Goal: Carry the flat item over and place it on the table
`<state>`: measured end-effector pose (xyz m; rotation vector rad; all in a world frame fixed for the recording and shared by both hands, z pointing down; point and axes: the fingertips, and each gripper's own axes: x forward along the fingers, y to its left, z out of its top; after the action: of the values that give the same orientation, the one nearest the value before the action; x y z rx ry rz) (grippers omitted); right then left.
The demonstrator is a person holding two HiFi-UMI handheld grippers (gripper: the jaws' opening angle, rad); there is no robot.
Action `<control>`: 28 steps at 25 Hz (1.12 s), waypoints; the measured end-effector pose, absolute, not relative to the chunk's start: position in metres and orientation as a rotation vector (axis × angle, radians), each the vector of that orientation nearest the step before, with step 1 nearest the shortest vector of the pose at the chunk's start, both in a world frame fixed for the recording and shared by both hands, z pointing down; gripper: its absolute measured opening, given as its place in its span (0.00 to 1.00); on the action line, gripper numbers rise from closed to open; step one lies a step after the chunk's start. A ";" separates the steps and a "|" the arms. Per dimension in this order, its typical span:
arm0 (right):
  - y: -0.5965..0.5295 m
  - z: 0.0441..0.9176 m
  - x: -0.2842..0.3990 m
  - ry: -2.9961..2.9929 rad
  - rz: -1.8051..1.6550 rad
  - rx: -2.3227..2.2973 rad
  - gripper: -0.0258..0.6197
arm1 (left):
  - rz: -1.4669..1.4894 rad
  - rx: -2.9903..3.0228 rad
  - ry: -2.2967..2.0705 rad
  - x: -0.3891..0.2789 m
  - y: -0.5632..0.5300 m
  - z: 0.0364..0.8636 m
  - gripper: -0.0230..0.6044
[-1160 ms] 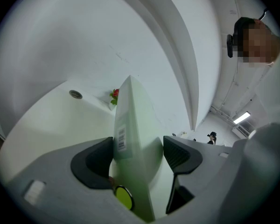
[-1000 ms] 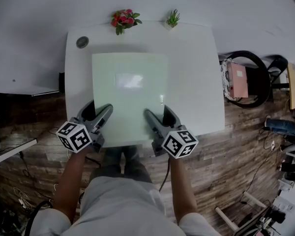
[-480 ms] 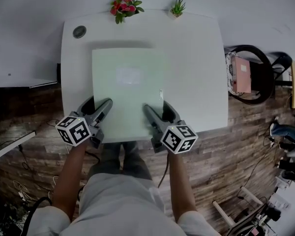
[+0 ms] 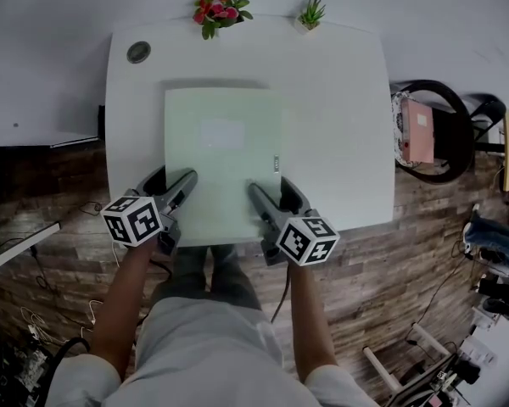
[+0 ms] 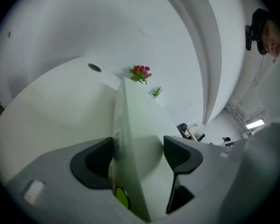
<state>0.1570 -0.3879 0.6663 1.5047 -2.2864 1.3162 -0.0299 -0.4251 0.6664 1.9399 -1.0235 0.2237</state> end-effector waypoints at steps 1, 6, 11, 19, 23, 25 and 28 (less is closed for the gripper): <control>-0.386 0.667 0.158 -2.283 1.317 1.506 0.58 | 0.229 1.934 -1.022 -0.030 -0.424 0.668 0.58; -0.387 0.667 0.157 -2.288 1.317 1.496 0.58 | 0.230 1.928 -1.024 -0.031 -0.424 0.670 0.58; -0.386 0.667 0.157 -2.293 1.323 1.495 0.58 | 0.229 1.932 -1.024 -0.032 -0.424 0.670 0.58; -0.390 0.660 0.163 -2.299 1.241 1.544 0.58 | 0.250 1.999 -1.067 -0.037 -0.425 0.661 0.58; -0.389 0.650 0.169 -2.316 1.200 1.569 0.58 | 0.222 2.017 -1.111 -0.046 -0.423 0.652 0.57; -0.388 0.644 0.170 -2.325 1.168 1.578 0.58 | 0.206 2.034 -1.128 -0.051 -0.422 0.645 0.57; -0.383 0.632 0.171 -2.335 1.120 1.596 0.58 | 0.173 2.080 -1.174 -0.058 -0.421 0.628 0.51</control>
<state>0.1705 -0.3833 0.6322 1.5963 -2.3354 1.1200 -0.0584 -0.4215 0.6278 2.0796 -1.1736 0.1726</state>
